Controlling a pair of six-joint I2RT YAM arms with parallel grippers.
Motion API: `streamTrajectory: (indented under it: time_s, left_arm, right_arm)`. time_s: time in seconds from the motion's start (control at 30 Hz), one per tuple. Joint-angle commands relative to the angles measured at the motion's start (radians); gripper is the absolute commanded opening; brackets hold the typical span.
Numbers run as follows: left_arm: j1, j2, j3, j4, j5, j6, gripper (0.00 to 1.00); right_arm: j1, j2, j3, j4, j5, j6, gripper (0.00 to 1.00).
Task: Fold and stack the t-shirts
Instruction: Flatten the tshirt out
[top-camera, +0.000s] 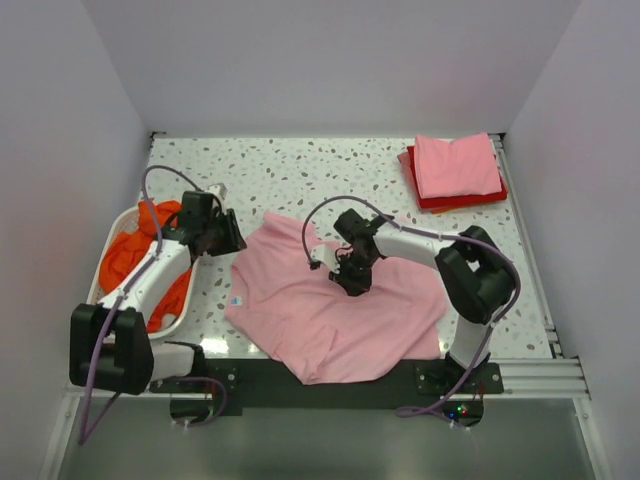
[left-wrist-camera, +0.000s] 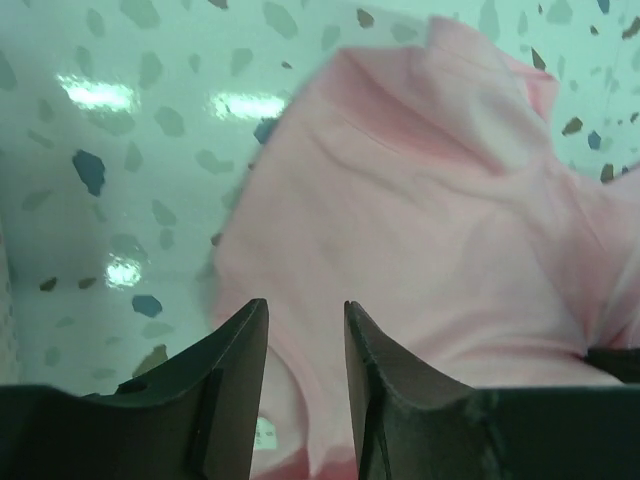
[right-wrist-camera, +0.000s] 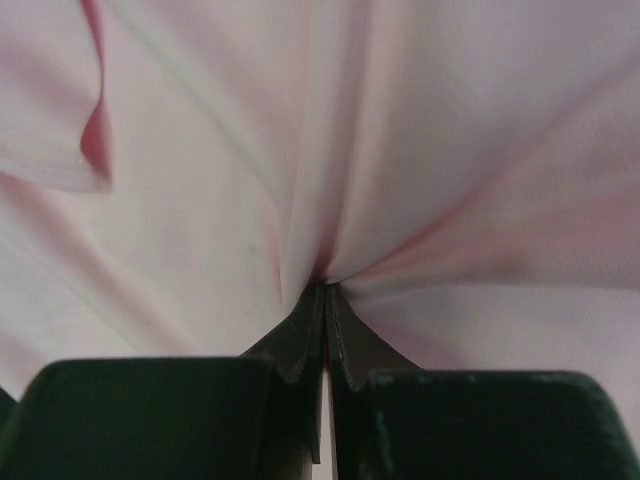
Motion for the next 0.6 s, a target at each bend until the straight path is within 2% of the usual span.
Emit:
streamTrajectory:
  time_s: [0.0, 0.03, 0.1, 0.17, 0.2, 0.27, 0.37, 0.47, 0.57]
  left_arm:
    - [0.063, 0.072, 0.083, 0.117, 0.034, 0.048, 0.42]
    - [0.072, 0.127, 0.123, 0.119, 0.057, 0.051, 0.42]
    - [0.077, 0.186, 0.172, 0.121, 0.112, 0.086, 0.42]
    - [0.077, 0.258, 0.234, 0.145, 0.149, 0.128, 0.43]
    - [0.077, 0.299, 0.249, 0.159, 0.218, 0.149, 0.44]
    - [0.075, 0.338, 0.290, 0.183, 0.324, 0.198, 0.45]
    - [0.069, 0.427, 0.350, 0.155, 0.415, 0.273, 0.52]
    - [0.046, 0.531, 0.427, 0.063, 0.441, 0.344, 0.53]
    - [0.025, 0.600, 0.459, 0.064, 0.488, 0.344, 0.54]
  right_arm:
    - [0.006, -0.062, -0.034, -0.062, 0.006, -0.043, 0.02]
    - [0.004, -0.071, -0.031, -0.060, 0.002, -0.041, 0.03]
    - [0.003, -0.081, -0.019, -0.062, -0.002, -0.020, 0.10]
    - [-0.006, -0.100, 0.015, -0.066, -0.003, -0.003, 0.21]
    - [-0.014, -0.108, 0.041, -0.068, -0.002, 0.011, 0.29]
    - [-0.054, -0.145, 0.064, -0.065, -0.012, 0.029, 0.35]
    - [-0.149, -0.189, 0.104, -0.066, -0.061, 0.057, 0.36]
    - [-0.235, -0.226, 0.108, -0.051, -0.084, 0.069, 0.37]
    - [-0.281, -0.246, 0.078, -0.039, -0.107, 0.072, 0.37]
